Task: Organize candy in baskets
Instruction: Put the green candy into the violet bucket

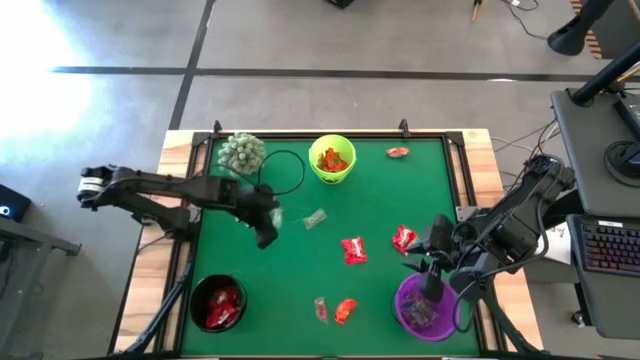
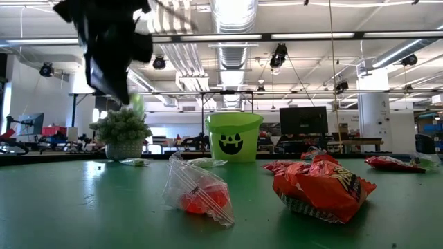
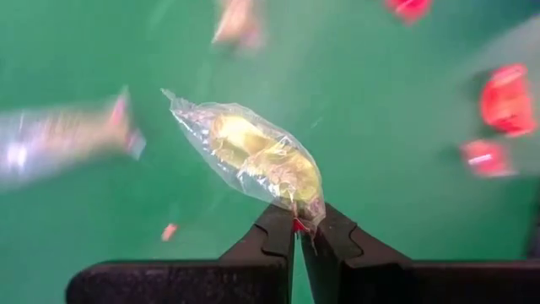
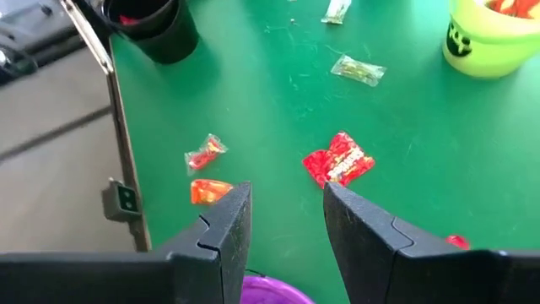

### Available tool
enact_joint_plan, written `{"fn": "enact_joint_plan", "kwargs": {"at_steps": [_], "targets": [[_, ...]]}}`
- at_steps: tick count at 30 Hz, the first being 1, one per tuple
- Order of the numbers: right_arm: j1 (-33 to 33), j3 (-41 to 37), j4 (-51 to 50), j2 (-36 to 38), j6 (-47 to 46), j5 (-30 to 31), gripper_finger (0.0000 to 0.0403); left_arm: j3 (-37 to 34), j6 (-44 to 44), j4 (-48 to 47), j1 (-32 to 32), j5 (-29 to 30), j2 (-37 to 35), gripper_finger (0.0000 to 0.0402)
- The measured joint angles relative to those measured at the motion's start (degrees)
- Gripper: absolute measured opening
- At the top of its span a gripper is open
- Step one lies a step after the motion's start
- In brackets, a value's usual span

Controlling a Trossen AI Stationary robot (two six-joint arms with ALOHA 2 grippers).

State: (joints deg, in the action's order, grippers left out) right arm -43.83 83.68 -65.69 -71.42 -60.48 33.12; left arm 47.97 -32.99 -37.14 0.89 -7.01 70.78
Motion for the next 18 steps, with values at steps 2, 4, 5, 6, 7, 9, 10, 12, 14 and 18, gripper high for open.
{"fn": "enact_joint_plan", "kwargs": {"at_steps": [2,4,5,6,7,9,10,12,14,18], "targets": [[0.00,0.00,0.15,-0.60,3.21,-0.01,0.0141,3.35,1.72,0.75,-0.36,0.00,-0.68,0.0000],[0.00,0.00,0.70,-1.11,6.74,-0.05,0.0141,6.85,3.87,0.64,-0.60,0.00,-0.80,0.0000],[0.00,0.00,0.94,-1.37,8.11,-0.06,0.0140,8.65,5.08,0.62,-0.72,0.01,-0.80,0.0000],[0.00,0.00,1.47,-1.53,9.38,-0.06,0.0139,10.39,6.31,0.63,-0.78,0.11,-0.73,0.0000],[0.00,0.00,2.20,-1.57,10.59,-0.04,0.0137,12.17,7.60,0.67,-0.84,0.17,-0.59,0.0000],[0.11,0.00,3.91,-1.57,12.15,0.91,0.0131,15.35,10.17,0.60,-0.86,0.22,-0.26,0.0000],[0.33,0.00,5.45,-1.57,12.64,2.53,0.0128,16.79,11.53,0.20,-0.86,0.25,0.01,0.0000],[0.74,0.00,8.28,-1.57,12.83,7.26,0.0122,19.33,14.14,-0.42,-0.86,0.31,0.44,0.0000],[1.69,0.00,10.75,-1.57,12.88,10.79,0.0120,21.31,16.16,-1.11,-0.86,0.29,0.66,0.0000],[4.93,0.00,12.75,-1.60,12.15,11.08,0.0131,24.01,19.10,-2.99,-0.86,0.14,1.10,0.0000]]}}
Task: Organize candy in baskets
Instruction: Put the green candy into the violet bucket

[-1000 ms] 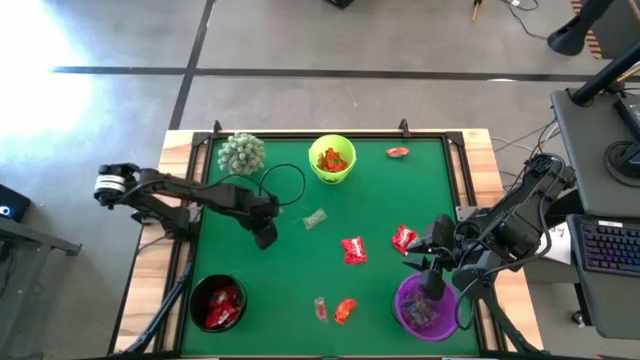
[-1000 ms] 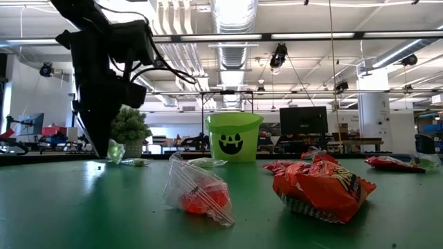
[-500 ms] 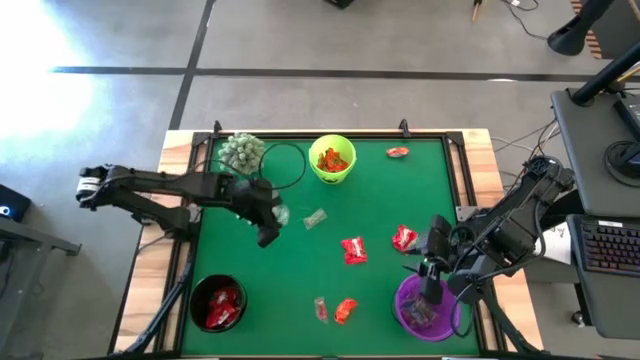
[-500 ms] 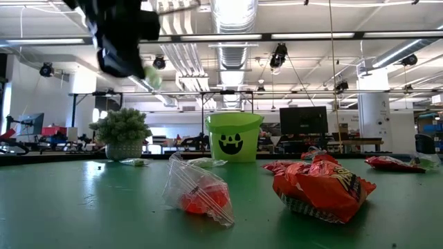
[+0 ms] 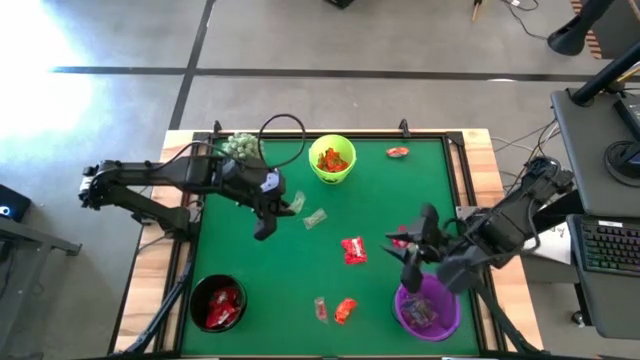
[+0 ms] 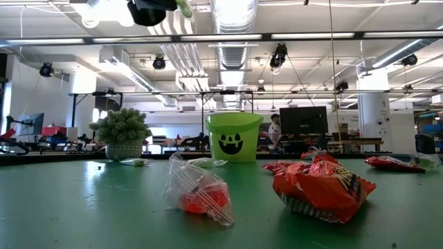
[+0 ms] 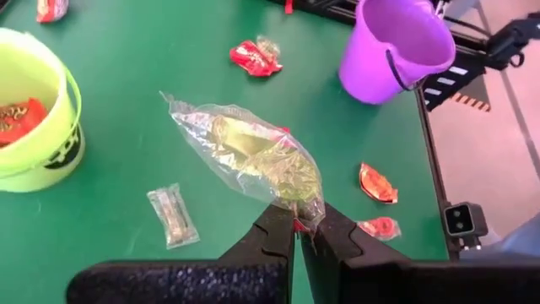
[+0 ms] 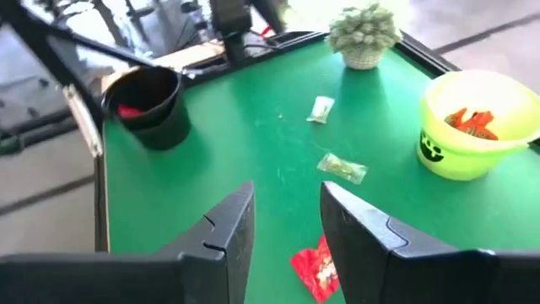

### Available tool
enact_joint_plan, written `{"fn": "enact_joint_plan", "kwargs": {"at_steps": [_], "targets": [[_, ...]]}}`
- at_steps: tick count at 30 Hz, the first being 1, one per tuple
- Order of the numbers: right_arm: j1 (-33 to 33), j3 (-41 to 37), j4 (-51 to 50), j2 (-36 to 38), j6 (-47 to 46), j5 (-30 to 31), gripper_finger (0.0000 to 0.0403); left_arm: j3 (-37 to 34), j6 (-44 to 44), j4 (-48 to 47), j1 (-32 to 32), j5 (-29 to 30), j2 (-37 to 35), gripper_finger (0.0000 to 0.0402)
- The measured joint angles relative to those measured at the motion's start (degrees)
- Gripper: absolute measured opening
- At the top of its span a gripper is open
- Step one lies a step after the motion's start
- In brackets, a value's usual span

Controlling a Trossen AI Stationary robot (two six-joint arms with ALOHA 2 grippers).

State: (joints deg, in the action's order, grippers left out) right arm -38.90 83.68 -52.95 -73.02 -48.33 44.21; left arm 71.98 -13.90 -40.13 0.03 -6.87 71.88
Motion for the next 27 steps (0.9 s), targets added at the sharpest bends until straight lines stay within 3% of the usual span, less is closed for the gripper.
{"fn": "enact_joint_plan", "kwargs": {"at_steps": [5,10,20,27], "targets": [[5.58,0.00,1.14,-1.52,-1.09,-2.67,0.0164,1.42,3.15,0.25,0.00,-4.56,0.04,0.0000],[9.68,0.00,10.67,-3.39,5.25,-2.68,0.0188,1.52,7.26,0.55,-0.02,-7.60,0.01,0.0000],[15.57,0.00,32.76,-8.91,19.22,-13.02,0.0192,1.52,13.75,6.24,-0.02,-9.59,-0.02,0.0000],[18.07,0.00,36.82,-12.56,19.81,-12.77,0.0192,1.52,17.77,10.07,-0.02,-12.24,-0.30,0.0000]]}}
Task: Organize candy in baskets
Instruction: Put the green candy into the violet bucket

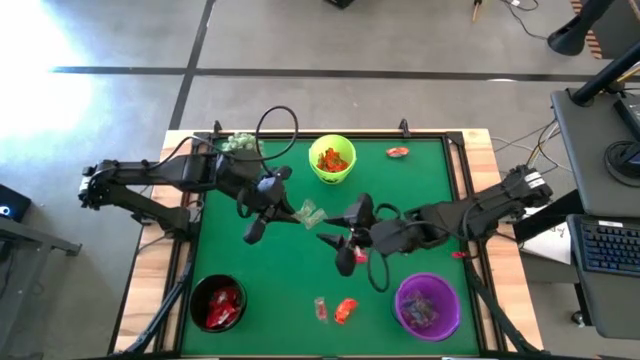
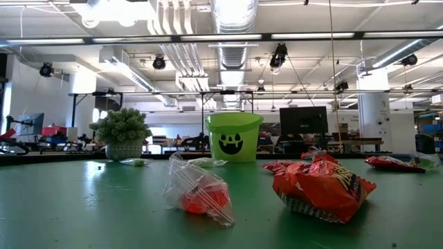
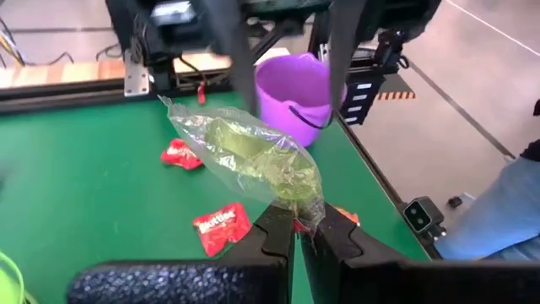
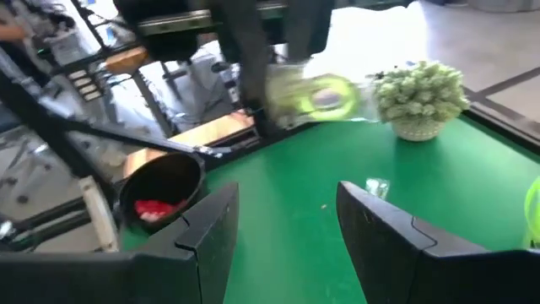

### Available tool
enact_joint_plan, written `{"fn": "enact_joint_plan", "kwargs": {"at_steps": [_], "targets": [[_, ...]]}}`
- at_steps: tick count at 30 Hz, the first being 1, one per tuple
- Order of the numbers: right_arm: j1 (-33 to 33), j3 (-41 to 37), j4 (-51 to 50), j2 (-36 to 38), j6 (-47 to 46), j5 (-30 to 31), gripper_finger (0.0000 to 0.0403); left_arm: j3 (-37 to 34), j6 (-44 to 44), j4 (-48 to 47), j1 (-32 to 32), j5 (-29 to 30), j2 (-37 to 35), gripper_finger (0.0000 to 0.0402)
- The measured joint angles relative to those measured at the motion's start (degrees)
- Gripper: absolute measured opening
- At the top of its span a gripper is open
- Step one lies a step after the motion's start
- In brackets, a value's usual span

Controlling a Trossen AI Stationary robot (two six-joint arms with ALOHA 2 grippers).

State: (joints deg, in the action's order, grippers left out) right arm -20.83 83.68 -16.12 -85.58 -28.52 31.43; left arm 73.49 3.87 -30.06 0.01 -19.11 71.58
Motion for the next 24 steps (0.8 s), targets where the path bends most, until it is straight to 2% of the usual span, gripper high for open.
{"fn": "enact_joint_plan", "kwargs": {"at_steps": [6,24], "targets": [[2.45,0.00,5.79,-1.51,-2.28,0.00,0.0192,0.00,2.24,1.98,0.02,-4.35,-0.72,0.0000],[4.97,0.00,12.22,-1.62,-4.92,-2.97,0.0192,0.00,5.95,1.87,0.02,-4.47,-1.69,0.0000]]}}
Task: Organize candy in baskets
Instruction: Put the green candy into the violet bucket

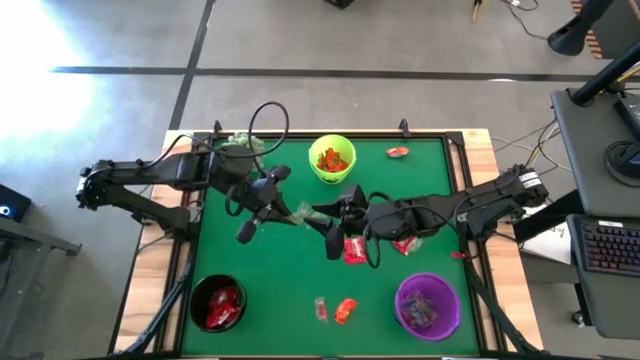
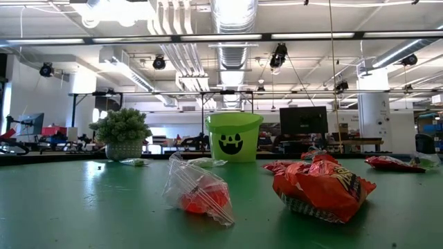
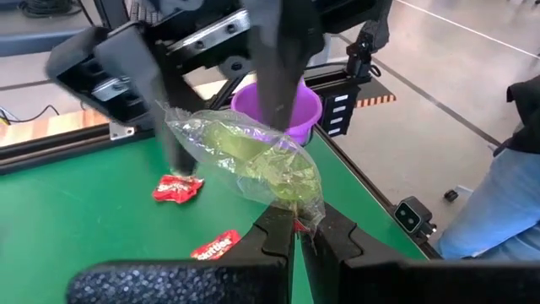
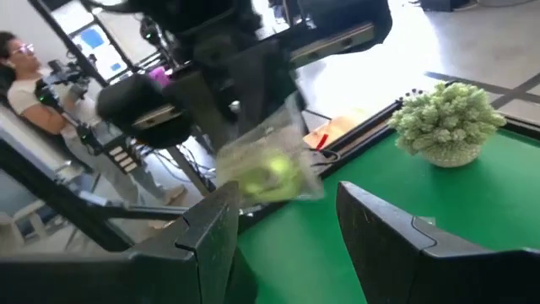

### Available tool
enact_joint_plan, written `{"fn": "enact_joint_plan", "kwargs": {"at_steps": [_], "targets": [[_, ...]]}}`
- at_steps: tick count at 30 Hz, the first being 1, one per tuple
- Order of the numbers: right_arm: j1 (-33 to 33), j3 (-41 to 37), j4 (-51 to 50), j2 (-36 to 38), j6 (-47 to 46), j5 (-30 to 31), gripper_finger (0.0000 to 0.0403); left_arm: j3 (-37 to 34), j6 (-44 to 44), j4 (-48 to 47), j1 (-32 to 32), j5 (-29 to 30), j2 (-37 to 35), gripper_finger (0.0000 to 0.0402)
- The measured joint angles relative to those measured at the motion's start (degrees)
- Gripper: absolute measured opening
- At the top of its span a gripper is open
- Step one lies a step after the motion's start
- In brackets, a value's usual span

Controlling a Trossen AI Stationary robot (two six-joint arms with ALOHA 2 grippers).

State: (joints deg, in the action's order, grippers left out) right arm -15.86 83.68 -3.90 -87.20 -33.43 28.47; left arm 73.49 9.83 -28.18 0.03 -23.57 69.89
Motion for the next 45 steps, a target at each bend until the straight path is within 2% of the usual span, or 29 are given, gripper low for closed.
{"fn": "enact_joint_plan", "kwargs": {"at_steps": [11,23,27,32,36,39,45], "targets": [[0.90,0.00,4.68,-0.59,1.07,-3.47,0.0192,0.00,0.52,0.06,0.04,0.00,0.04,0.0000],[2.09,0.00,9.42,-1.84,3.48,-3.45,0.0185,0.00,0.50,0.56,0.24,0.08,0.58,0.0000],[2.19,0.00,8.63,-1.86,3.41,-3.54,0.0147,0.00,0.46,0.59,0.29,0.48,0.52,0.0000],[2.19,0.00,8.79,-1.86,3.42,-5.61,0.0072,0.00,0.44,0.59,0.52,0.60,0.41,0.0000],[2.19,0.00,8.87,-1.86,3.46,-5.77,0.0019,0.00,0.31,0.13,0.59,4.13,0.39,0.0000],[2.21,0.00,8.78,-1.86,3.46,-5.59,0.0013,-0.01,-0.60,-0.22,0.59,7.38,0.39,0.0000],[2.21,0.00,7.62,-1.86,3.44,-5.76,0.0010,0.00,-3.01,-1.90,0.59,7.87,0.22,0.0014]]}}
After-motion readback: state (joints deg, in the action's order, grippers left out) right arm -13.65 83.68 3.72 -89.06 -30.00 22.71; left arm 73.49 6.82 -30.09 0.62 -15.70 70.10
